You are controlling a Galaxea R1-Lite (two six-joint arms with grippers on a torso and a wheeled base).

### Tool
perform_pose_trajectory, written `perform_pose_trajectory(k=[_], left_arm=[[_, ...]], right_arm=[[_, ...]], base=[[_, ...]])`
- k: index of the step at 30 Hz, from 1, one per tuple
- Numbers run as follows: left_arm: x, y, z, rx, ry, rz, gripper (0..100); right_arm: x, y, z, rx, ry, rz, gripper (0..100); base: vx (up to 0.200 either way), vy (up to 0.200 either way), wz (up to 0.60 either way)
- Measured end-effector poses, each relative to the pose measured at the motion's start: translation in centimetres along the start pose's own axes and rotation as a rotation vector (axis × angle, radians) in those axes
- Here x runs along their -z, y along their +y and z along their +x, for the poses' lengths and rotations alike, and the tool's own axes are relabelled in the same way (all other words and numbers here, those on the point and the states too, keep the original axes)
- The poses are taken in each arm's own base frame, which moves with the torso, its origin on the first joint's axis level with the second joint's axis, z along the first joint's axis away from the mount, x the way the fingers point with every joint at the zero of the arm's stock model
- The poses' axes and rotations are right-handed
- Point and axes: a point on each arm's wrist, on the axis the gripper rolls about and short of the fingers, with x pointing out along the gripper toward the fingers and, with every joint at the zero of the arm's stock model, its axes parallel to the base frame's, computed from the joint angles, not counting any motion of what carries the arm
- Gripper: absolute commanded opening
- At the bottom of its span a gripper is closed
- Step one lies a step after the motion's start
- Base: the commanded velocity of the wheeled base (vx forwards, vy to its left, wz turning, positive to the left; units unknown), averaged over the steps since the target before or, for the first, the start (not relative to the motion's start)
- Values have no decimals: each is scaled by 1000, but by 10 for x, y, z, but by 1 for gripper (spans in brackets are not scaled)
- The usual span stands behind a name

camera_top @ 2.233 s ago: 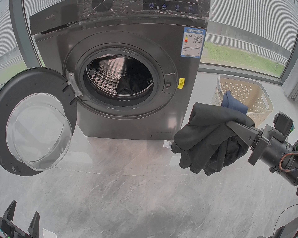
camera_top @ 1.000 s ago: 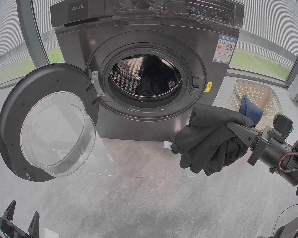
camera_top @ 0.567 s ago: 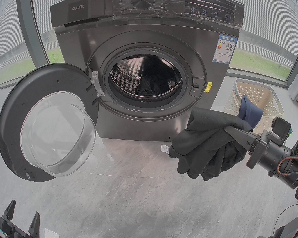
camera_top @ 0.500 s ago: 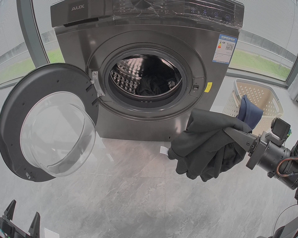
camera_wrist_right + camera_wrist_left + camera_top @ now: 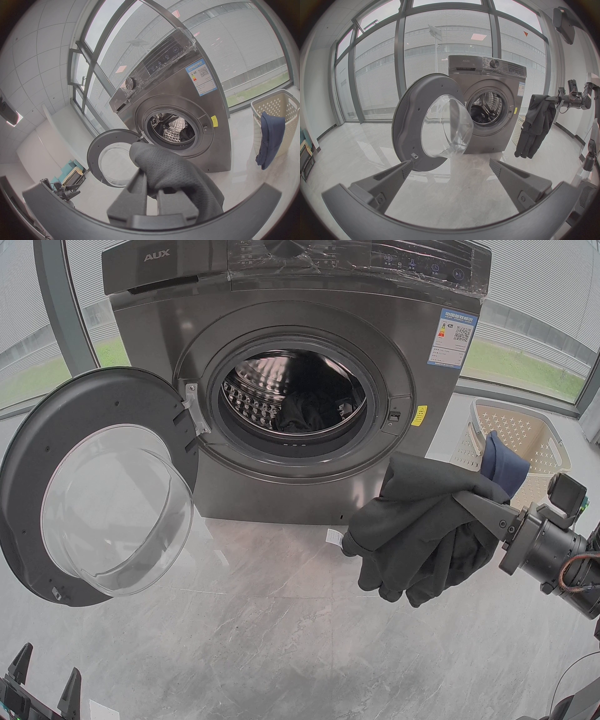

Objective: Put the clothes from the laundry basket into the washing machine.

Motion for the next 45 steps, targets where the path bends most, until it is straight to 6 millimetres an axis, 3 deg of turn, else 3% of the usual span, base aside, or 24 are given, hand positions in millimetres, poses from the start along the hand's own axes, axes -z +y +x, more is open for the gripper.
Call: perform_pose_trajectory(k=[11, 18, 23, 29, 37, 45], left_arm=[[0, 0, 0, 0, 0, 7, 100], [-3, 0, 0, 3, -31, 13, 100], [-29, -1, -5, 70, -123, -6, 100], [-57, -4, 0, 247, -105, -51, 100], [-91, -9, 28, 471, 14, -117, 100], [-108, -16, 69, 637, 91, -146, 100]], right_arm=[[-5, 12, 23, -59, -36, 5, 0], [6, 19, 40, -99, -38, -1, 0], [14, 20, 46, -103, -11, -3, 0], [15, 21, 53, -103, -14, -4, 0], [10, 24, 69, -73, -58, 4, 0], [13, 31, 81, -90, -67, 11, 0]], base=[[0, 0, 0], [0, 0, 0], [0, 0, 0], [0, 0, 0], [0, 0, 0], [0, 0, 0]])
